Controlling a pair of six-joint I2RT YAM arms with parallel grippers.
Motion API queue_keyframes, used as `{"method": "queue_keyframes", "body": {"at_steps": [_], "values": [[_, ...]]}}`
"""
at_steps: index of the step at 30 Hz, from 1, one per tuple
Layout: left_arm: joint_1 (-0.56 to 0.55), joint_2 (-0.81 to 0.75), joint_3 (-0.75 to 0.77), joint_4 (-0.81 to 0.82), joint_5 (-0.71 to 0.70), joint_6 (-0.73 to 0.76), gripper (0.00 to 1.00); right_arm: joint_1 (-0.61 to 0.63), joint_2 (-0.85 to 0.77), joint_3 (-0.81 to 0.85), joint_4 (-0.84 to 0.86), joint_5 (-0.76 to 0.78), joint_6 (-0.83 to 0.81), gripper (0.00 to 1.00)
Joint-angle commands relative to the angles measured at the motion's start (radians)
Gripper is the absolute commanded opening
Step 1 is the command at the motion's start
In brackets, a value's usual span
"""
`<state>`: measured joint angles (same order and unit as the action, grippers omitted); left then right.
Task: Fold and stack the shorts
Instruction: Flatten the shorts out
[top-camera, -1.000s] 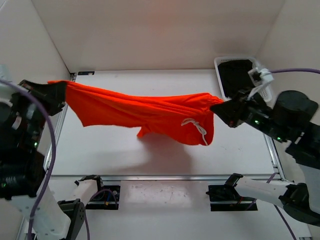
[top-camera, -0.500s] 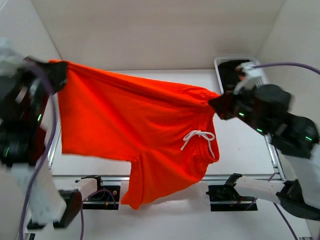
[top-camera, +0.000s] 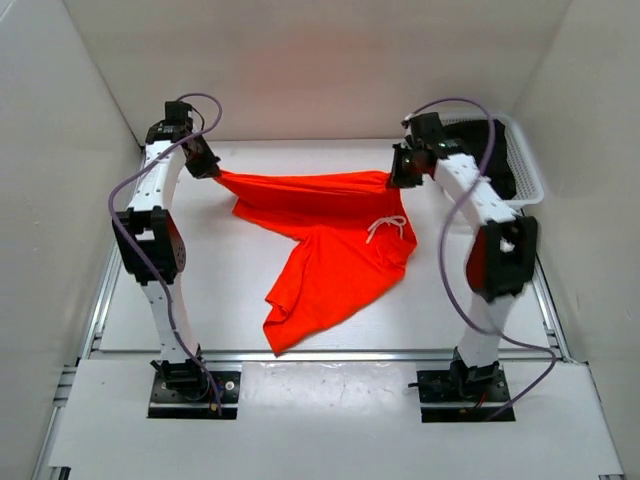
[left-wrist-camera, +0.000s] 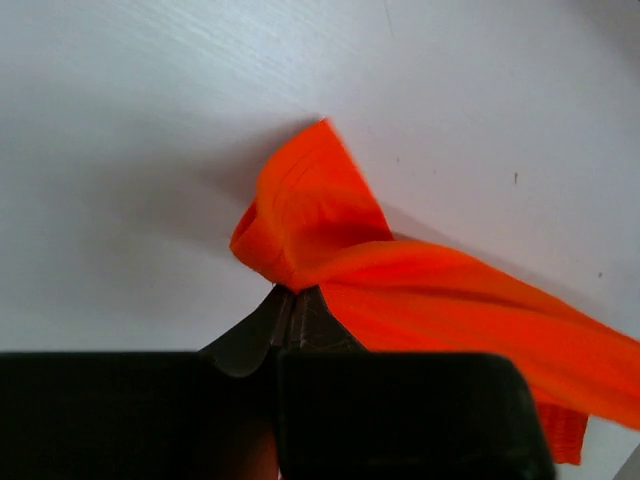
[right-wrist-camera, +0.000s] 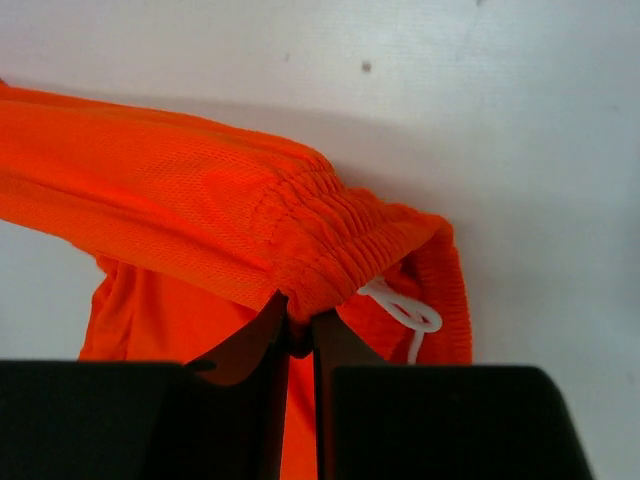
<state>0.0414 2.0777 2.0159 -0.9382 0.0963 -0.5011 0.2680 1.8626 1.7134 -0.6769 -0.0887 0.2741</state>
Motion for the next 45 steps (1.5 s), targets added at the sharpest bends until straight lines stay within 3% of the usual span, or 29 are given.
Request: {"method": "queue_keyframes", "body": {"at_steps": [1, 2, 3, 4, 5, 7, 10, 13, 14, 16, 19, 20, 22, 24, 26, 27, 29, 32, 41, 45], "values": [[0.025, 0.127, 0.194, 0.035, 0.011, 0.007, 0.1, -0.077, 0.265, 0.233, 0.068, -0.079, 0.011, 0.0], [0.025, 0.178, 0.307, 0.035, 0.031, 0.007, 0.1, -0.098, 0.329, 0.382, 0.068, -0.132, 0.048, 0.17], [0.034, 0.226, 0.366, 0.015, 0.077, 0.007, 0.17, -0.116, 0.386, 0.461, 0.068, -0.17, 0.081, 0.41], [0.034, 0.317, 0.423, 0.003, 0.098, -0.007, 0.62, -0.142, 0.473, 0.533, 0.068, -0.201, 0.15, 0.65], [0.034, 0.35, 0.513, -0.007, 0.118, -0.017, 0.77, -0.142, 0.498, 0.582, 0.068, -0.216, 0.174, 0.81], [0.034, 0.378, 0.55, -0.007, 0.143, -0.017, 1.0, -0.142, 0.509, 0.668, 0.097, -0.217, 0.171, 0.86], [0.043, 0.326, 0.521, 0.003, 0.106, -0.017, 1.0, -0.13, 0.44, 0.613, 0.097, -0.174, 0.155, 0.86], [0.043, 0.262, 0.445, 0.003, 0.076, 0.009, 1.0, -0.099, 0.31, 0.47, 0.111, -0.149, 0.155, 0.73], [0.043, 0.199, 0.411, 0.003, 0.075, 0.009, 1.0, -0.087, 0.269, 0.34, 0.129, -0.132, 0.155, 0.69], [0.043, 0.125, 0.266, 0.003, 0.066, 0.039, 0.97, -0.043, 0.143, 0.214, 0.142, -0.083, 0.145, 0.64], [0.029, -0.013, 0.048, 0.003, 0.033, 0.068, 0.77, -0.007, -0.008, -0.025, 0.164, -0.029, 0.167, 0.6], [0.017, -0.039, -0.001, 0.003, 0.011, 0.068, 0.58, 0.003, -0.041, -0.088, 0.177, -0.029, 0.195, 0.6], [-0.011, -0.067, -0.092, 0.012, -0.004, 0.091, 0.5, 0.004, -0.129, -0.246, 0.198, -0.036, 0.218, 0.66], [-0.032, -0.029, -0.118, 0.012, 0.017, 0.102, 0.54, 0.004, -0.181, -0.325, 0.198, -0.016, 0.218, 0.68], [-0.046, 0.014, -0.118, 0.012, 0.017, 0.093, 0.71, -0.012, -0.191, -0.38, 0.179, -0.016, 0.232, 0.7], [-0.046, 0.056, -0.118, 0.012, 0.017, 0.093, 0.86, -0.021, -0.2, -0.394, 0.178, -0.016, 0.241, 0.73], [-0.069, 0.094, -0.108, 0.012, 0.017, 0.072, 0.92, -0.035, -0.2, -0.406, 0.165, -0.016, 0.241, 0.87], [-0.078, 0.168, -0.062, 0.012, 0.006, 0.049, 0.96, -0.058, -0.148, -0.406, 0.152, -0.026, 0.255, 0.91], [-0.087, 0.346, 0.118, 0.003, -0.02, 0.016, 0.97, -0.067, 0.041, -0.333, 0.152, 0.032, 0.264, 0.89], [-0.087, 0.396, 0.199, -0.016, -0.035, 0.006, 0.86, -0.067, 0.115, -0.281, 0.152, 0.041, 0.283, 0.78]]}}
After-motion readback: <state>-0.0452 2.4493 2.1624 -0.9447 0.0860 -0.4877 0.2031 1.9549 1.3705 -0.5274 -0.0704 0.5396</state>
